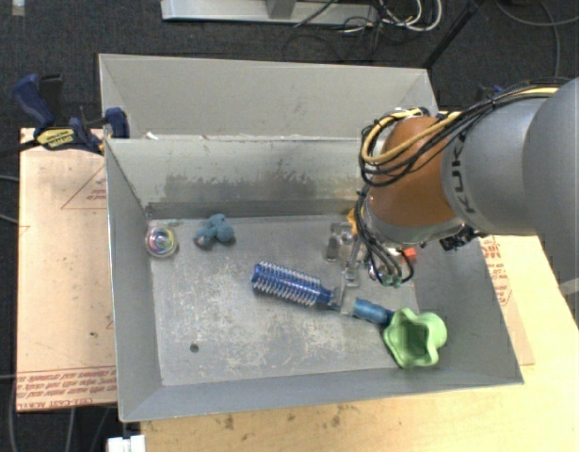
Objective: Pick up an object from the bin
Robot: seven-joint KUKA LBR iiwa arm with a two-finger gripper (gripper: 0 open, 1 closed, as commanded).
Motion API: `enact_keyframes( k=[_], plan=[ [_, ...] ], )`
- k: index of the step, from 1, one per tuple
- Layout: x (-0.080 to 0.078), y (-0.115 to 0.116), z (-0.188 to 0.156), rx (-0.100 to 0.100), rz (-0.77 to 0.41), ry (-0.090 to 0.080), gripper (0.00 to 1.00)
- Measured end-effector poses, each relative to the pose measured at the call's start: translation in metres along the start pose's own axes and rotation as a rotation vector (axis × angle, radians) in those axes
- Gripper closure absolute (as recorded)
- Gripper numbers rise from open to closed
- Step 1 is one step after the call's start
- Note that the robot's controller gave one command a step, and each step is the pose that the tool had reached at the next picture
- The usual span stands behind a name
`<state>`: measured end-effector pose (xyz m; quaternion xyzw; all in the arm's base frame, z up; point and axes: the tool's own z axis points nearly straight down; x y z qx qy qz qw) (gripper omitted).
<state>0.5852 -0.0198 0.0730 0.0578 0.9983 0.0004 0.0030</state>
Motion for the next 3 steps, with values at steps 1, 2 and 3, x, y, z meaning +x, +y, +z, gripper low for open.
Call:
enact_keyframes(
  k=[1, 2, 3],
  plan=[
    [0.067, 0.057, 0.0, -0.003, 0.01, 0.01, 0.0],
    [0.065, 0.053, 0.001, 0.0, 0.014, 0.006, 1.0],
    [0.029, 0.058, -0.263, -0.002, 0.012, -0.005, 1.0]
  ],
)
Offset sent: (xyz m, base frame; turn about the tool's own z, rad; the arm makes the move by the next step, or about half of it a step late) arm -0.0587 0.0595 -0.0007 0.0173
